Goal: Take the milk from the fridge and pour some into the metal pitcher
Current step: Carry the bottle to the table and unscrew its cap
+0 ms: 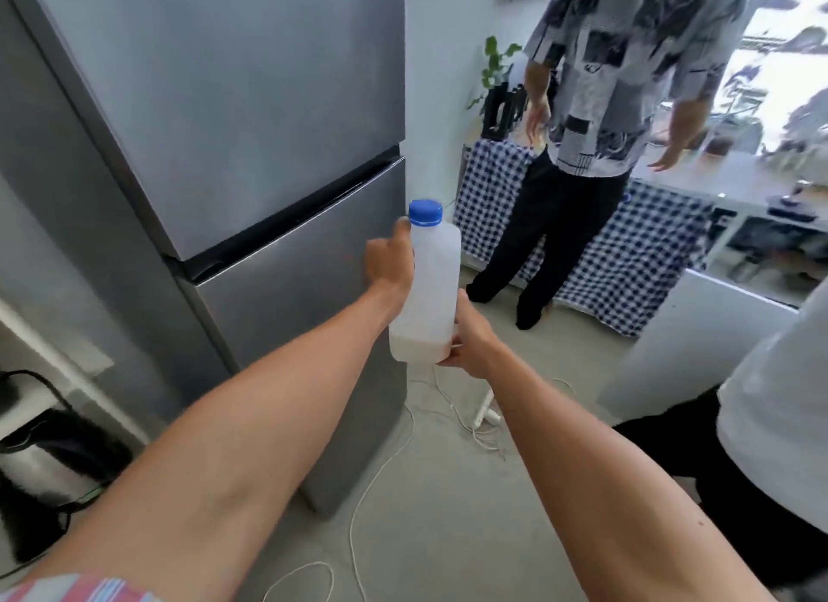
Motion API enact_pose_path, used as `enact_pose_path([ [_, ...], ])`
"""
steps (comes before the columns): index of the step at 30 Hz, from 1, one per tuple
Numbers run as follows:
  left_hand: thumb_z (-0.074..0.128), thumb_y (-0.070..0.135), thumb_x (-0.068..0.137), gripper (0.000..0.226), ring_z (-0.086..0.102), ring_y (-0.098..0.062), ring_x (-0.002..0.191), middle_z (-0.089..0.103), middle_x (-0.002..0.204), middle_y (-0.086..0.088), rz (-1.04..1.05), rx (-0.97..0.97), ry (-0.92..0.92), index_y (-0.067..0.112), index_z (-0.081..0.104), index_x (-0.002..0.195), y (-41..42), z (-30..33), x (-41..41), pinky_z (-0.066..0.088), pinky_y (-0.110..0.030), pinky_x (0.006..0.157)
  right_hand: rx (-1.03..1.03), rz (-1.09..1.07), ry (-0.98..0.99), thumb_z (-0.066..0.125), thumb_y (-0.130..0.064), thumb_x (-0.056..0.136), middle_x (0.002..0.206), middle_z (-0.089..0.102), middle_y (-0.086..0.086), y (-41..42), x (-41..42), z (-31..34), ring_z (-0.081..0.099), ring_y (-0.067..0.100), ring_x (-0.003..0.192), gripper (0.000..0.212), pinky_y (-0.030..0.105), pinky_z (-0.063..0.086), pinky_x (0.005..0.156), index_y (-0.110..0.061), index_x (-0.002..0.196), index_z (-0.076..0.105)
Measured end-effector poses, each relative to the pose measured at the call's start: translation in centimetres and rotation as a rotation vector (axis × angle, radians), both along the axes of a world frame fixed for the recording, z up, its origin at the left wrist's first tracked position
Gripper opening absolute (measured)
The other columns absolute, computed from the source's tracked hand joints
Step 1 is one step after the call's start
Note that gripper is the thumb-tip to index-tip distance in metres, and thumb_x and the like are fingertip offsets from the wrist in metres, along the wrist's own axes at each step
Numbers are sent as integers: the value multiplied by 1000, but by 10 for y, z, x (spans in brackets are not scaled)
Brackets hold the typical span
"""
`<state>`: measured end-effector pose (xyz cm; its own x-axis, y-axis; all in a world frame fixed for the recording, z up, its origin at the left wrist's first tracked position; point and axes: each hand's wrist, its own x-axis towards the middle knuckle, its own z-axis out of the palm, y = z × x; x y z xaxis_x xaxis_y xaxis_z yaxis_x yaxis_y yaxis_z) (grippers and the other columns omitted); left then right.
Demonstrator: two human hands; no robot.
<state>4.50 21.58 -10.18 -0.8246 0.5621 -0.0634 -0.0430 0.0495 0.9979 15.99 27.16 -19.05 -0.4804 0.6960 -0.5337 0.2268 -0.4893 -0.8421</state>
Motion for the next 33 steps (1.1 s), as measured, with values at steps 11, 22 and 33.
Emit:
enact_pose_path([
  [11, 56, 44, 96, 51, 46, -17, 49, 49, 48, 3, -467, 19, 20, 18, 46, 53, 46, -4, 133, 38, -33, 56, 23, -445, 11, 31, -73, 100, 110, 71, 11, -10, 151, -10, 70, 34, 97, 66, 44, 61, 75, -19, 123, 63],
  [22, 56, 40, 102, 53, 36, -10, 36, 42, 47, 4, -969, 10, -77, 19, 42, 55, 43, 3, 351, 27, -21, 40, 29, -933, 66, 45, -69, 96, 67, 70, -1, -74, 358, -7, 66, 16, 51, 53, 32, 58, 57, -20, 93, 66],
  [33, 54, 46, 102, 45, 40, -17, 47, 45, 58, -3, -1344, -23, -61, 15, 48, 69, -53, 8, 600, 31, -24, 42, 85, -1253, 34, 45, -66, 101, 101, 66, 6, -222, 576, 11, 67, 33, 96, 50, 64, 53, 94, -21, 110, 64],
])
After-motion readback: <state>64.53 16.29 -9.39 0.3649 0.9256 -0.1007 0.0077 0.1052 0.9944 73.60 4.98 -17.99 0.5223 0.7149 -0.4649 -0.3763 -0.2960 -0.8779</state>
